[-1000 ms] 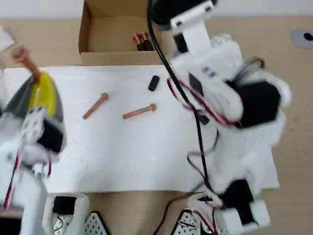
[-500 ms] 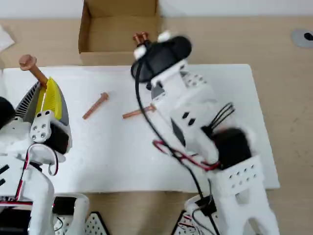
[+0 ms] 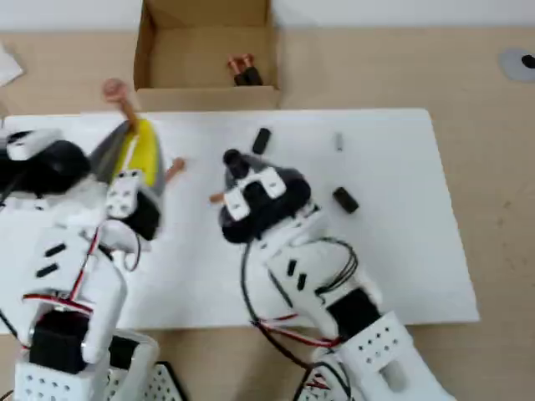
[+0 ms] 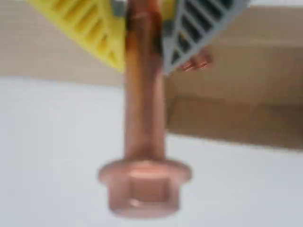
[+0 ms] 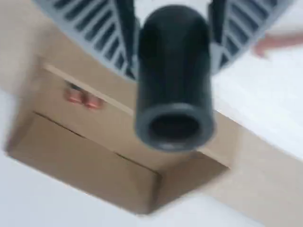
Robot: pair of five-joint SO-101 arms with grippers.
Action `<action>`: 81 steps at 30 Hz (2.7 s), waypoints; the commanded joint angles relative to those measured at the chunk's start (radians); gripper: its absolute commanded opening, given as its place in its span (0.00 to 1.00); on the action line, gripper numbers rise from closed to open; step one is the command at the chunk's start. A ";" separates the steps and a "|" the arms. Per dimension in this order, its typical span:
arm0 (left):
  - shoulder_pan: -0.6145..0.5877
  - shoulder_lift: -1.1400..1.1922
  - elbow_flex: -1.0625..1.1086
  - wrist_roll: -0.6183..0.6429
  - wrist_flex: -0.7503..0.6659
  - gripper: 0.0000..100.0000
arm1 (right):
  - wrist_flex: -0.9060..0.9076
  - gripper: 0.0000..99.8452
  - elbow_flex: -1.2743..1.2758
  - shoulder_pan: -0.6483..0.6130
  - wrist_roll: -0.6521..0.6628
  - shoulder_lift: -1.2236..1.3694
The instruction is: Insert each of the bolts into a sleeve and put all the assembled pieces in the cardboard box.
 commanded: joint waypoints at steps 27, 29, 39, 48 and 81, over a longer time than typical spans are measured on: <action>0.250 -0.007 -0.094 -0.034 0.184 0.01 | -0.006 0.01 -0.015 -0.105 -0.101 -0.048; 0.250 -0.007 -0.069 -0.034 0.189 0.01 | -0.005 0.01 -0.019 -0.105 -0.101 -0.048; 0.249 -0.007 -0.034 -0.031 0.170 0.01 | -0.003 0.01 -0.021 -0.107 -0.107 -0.048; 0.241 -0.007 0.133 -0.006 -0.060 0.01 | 0.189 0.01 -0.147 -0.108 -0.181 -0.044; 0.210 -0.007 0.089 0.046 0.089 0.01 | 0.204 0.01 -0.165 -0.104 -0.186 -0.041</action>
